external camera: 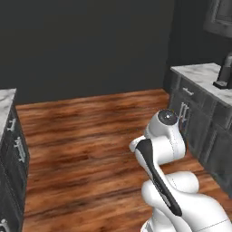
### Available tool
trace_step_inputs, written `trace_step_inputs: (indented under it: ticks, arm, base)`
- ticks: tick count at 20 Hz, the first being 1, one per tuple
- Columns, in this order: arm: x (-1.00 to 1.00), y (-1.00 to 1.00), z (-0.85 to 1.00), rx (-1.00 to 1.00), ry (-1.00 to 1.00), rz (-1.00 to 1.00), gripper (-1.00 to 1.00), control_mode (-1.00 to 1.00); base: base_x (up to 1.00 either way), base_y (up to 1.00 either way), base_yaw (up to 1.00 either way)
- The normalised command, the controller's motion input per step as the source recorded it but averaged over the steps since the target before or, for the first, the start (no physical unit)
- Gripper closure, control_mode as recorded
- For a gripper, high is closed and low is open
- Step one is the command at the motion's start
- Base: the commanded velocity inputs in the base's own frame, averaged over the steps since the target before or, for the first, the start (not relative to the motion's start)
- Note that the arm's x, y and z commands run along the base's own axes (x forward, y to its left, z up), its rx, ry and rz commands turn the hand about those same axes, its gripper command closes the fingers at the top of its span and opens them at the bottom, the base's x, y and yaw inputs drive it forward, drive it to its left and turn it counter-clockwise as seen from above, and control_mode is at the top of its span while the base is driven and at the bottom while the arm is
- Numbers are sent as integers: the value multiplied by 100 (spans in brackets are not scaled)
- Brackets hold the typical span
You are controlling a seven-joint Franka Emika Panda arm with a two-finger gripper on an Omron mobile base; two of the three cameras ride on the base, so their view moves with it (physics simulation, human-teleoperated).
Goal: Place the pitcher and cup on the dining counter for serving.
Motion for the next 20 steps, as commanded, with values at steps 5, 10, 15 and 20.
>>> trace_step_inputs:
  ticks: [5, 10, 15, 20]
  arm:
    - [0, 0, 0, 0, 0, 0, -100, 100]
    - [0, 0, 0, 0, 0, 0, -100, 100]
    - [0, 0, 0, 0, 0, 0, -100, 100]
    - [0, 0, 0, 0, 0, 0, -100, 100]
  base:
    - [-1, 0, -95]
    - [0, 0, -92]
    - [0, -4, -85]
    - [2, -34, -74]
